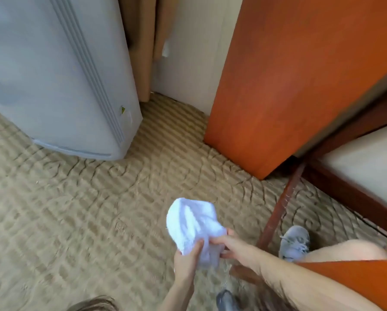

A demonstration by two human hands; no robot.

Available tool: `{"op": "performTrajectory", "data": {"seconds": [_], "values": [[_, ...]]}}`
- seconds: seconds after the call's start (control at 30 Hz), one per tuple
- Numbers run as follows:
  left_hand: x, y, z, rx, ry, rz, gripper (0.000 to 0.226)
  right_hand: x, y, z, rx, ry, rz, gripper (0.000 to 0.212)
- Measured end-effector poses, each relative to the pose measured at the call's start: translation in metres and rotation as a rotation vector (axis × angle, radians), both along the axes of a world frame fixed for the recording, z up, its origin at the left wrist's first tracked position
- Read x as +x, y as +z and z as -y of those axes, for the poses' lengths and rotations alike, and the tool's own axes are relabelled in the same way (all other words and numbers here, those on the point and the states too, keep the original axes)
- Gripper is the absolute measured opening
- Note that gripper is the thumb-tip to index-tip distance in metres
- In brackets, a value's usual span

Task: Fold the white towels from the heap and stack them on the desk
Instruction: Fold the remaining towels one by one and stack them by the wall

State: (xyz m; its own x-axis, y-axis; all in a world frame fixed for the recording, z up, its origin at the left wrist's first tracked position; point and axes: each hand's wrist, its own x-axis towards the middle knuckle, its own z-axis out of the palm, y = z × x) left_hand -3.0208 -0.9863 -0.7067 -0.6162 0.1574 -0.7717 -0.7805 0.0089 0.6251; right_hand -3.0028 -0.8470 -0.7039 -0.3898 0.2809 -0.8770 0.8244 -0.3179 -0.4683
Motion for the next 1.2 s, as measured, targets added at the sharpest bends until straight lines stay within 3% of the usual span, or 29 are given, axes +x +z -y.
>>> {"op": "performTrajectory", "data": {"seconds": [0.17, 0.27, 0.4, 0.5, 0.67, 0.8, 0.9, 0.97, 1.0, 1.1, 1.2], "values": [[-0.041, 0.079, 0.003, -0.019, 0.008, -0.213, 0.083, -0.04, 0.076, 0.01, 0.063, -0.087, -0.195, 0.043], [-0.06, 0.131, 0.011, 0.014, 0.031, -0.404, 0.068, -0.062, 0.117, 0.007, 0.144, -0.067, -0.354, 0.031], [-0.076, 0.202, 0.018, 0.101, 0.043, -0.615, 0.055, -0.081, 0.187, 0.006, 0.2, -0.028, -0.567, 0.032], [-0.07, 0.261, 0.014, 0.166, 0.051, -0.747, 0.033, -0.084, 0.244, 0.009, 0.148, -0.125, -0.704, 0.029], [-0.039, 0.361, 0.005, 0.246, 0.019, -1.006, 0.024, -0.072, 0.354, 0.009, 0.004, -0.208, -0.883, 0.048], [-0.005, 0.435, -0.006, 0.241, -0.05, -1.238, 0.013, -0.032, 0.436, -0.021, 0.067, -0.133, -1.041, 0.054], [0.029, 0.47, -0.031, 0.226, -0.125, -1.379, 0.021, 0.023, 0.481, -0.07, 0.203, -0.114, -1.13, 0.055], [0.056, 0.483, -0.055, 0.181, -0.175, -1.446, 0.028, 0.065, 0.503, -0.108, 0.344, -0.12, -1.145, 0.046], [0.071, 0.485, -0.068, 0.137, -0.217, -1.473, 0.022, 0.087, 0.511, -0.129, 0.43, -0.145, -1.143, 0.039], [0.105, 0.485, -0.107, -0.052, -0.369, -1.734, 0.009, 0.166, 0.53, -0.201, 0.793, -0.3, -1.113, 0.029], [0.12, 0.469, -0.155, -0.228, -0.58, -2.052, 0.019, 0.26, 0.528, -0.275, 1.26, -0.496, -0.871, 0.021]]}}
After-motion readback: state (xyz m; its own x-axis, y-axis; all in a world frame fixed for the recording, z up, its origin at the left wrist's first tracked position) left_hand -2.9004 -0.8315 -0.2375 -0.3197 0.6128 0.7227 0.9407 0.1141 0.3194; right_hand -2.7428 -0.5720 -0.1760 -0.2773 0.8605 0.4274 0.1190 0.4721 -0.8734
